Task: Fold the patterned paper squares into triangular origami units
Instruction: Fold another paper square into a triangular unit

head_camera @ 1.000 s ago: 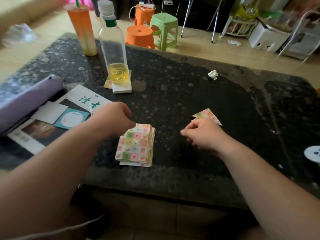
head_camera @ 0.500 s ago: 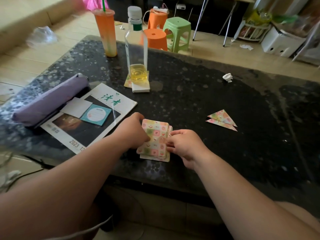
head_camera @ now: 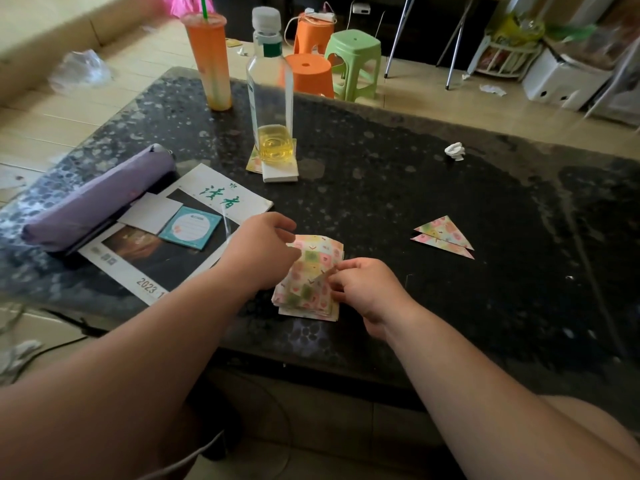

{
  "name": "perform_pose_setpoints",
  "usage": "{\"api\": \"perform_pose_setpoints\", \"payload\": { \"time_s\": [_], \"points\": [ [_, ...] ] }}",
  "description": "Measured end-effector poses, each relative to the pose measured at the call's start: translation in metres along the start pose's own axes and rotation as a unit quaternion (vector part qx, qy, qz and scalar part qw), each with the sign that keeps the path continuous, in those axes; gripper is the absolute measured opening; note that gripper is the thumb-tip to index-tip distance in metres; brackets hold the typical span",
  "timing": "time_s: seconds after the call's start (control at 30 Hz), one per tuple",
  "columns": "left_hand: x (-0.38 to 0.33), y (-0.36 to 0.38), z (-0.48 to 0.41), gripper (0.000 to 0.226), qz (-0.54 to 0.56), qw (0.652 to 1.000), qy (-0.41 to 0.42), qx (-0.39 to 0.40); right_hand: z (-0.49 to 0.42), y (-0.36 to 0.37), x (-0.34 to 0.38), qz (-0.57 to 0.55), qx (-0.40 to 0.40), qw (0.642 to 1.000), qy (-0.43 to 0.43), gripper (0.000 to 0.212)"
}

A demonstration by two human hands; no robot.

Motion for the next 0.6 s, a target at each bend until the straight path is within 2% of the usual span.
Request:
{"api": "perform_pose_setpoints", "payload": {
  "time_s": [0.1,0.17,0.23,0.27,0.3,0.33,0.37,0.4,0.43,0.5,0.53,0.57,0.6],
  "points": [
    [0.004,0.001,0.001,0.047,0.126,0.991,-0.052,-0.006,-0.001,0.0,-0.001,0.005,0.001,1.0,0.002,0.025],
    [0.008,0.009,0.003,0.063,0.252,0.962,-0.106,0.014,0.0,0.001,-0.001,0.006,0.004,1.0,-0.003,0.031],
    [0.01,0.022,0.008,0.074,0.294,0.945,-0.128,0.057,0.0,0.002,0.0,0.014,0.003,1.0,-0.014,0.033],
    [0.008,0.028,0.011,0.067,0.272,0.951,-0.123,0.08,0.002,0.002,0.0,0.021,0.002,1.0,-0.018,0.032],
    [0.003,0.034,0.014,0.047,0.204,0.97,-0.091,0.096,0.003,0.002,0.001,0.029,0.0,0.999,-0.022,0.031],
    [-0.004,0.037,0.019,0.021,0.101,0.989,-0.051,0.097,0.005,0.002,0.002,0.031,-0.002,0.999,-0.026,0.028],
    [-0.01,0.04,0.021,0.013,-0.011,0.996,-0.007,0.089,0.008,0.001,0.003,0.021,-0.005,0.999,-0.029,0.026],
    [-0.017,0.045,0.022,0.025,-0.116,0.99,0.036,0.076,0.012,0.0,0.004,-0.003,-0.003,1.0,-0.031,0.026],
    [-0.023,0.05,0.025,0.03,-0.168,0.981,0.062,0.071,0.016,-0.003,0.005,-0.037,0.002,0.999,-0.034,0.028],
    [-0.042,0.057,0.029,0.032,-0.191,0.973,0.113,0.056,0.028,-0.016,0.009,-0.095,0.003,0.994,-0.049,0.028],
    [-0.056,0.059,0.033,0.027,-0.194,0.969,0.146,0.046,0.034,-0.029,0.012,-0.089,-0.013,0.994,-0.069,0.026],
    [-0.069,0.062,0.036,0.019,-0.194,0.965,0.172,0.041,0.041,-0.048,0.016,-0.038,-0.049,0.993,-0.097,0.027],
    [-0.081,0.066,0.038,0.01,-0.198,0.959,0.201,0.04,0.049,-0.07,0.019,0.046,-0.099,0.985,-0.131,0.038]
  ]
}}
Point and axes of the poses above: each hand's wrist, its own z-axis away from the middle knuckle, its own y-axis out of the palm, x = y × z, the point moved 7 cm from there along -z, towards the middle knuckle, and after that the axes turned 4 degrees about x, right-handed, at the moved point
